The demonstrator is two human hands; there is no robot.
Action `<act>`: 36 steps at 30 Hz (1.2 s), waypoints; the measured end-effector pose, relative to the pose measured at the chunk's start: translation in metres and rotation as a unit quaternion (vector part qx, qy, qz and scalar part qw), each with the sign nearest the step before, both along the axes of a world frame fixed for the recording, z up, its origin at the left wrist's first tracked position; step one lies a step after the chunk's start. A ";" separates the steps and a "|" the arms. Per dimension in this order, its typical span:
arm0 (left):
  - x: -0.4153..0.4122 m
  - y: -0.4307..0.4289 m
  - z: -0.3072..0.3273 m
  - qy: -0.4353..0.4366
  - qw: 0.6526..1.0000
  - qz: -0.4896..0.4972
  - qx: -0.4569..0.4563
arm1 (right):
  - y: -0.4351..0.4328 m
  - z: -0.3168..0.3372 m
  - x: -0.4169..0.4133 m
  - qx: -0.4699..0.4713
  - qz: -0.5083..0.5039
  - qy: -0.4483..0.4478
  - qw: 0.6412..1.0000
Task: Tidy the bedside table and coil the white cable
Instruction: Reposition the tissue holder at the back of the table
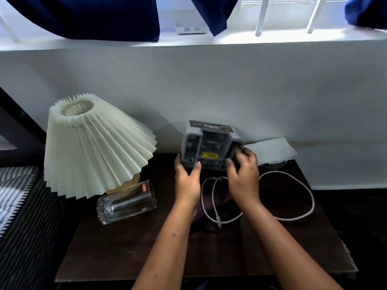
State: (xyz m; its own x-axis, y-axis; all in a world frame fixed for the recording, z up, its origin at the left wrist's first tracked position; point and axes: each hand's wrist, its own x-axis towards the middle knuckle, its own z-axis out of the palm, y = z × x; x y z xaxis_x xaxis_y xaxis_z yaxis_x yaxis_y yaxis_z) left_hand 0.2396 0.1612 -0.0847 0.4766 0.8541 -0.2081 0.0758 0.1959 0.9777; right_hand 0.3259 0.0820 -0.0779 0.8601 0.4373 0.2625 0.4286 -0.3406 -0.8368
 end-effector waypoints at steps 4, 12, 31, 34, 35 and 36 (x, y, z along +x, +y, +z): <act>0.003 -0.005 0.008 -0.073 0.996 0.003 -0.041 | 0.001 0.008 -0.008 0.086 -0.078 0.035 0.993; 0.009 -0.022 0.009 -0.107 0.994 -0.007 -0.038 | 0.005 0.004 -0.023 0.126 -0.091 0.147 0.977; -0.008 -0.001 0.024 0.067 0.955 0.123 0.263 | -0.006 -0.002 -0.007 0.042 0.064 0.226 0.971; -0.006 0.004 0.019 0.067 0.956 0.136 0.250 | -0.002 -0.005 -0.012 0.105 0.058 0.299 0.947; -0.006 0.004 0.018 0.062 0.960 0.139 0.236 | -0.001 -0.006 -0.014 0.121 0.051 0.311 0.941; -0.005 0.004 0.017 0.054 0.964 0.137 0.221 | -0.001 -0.006 -0.017 0.130 0.047 0.317 0.938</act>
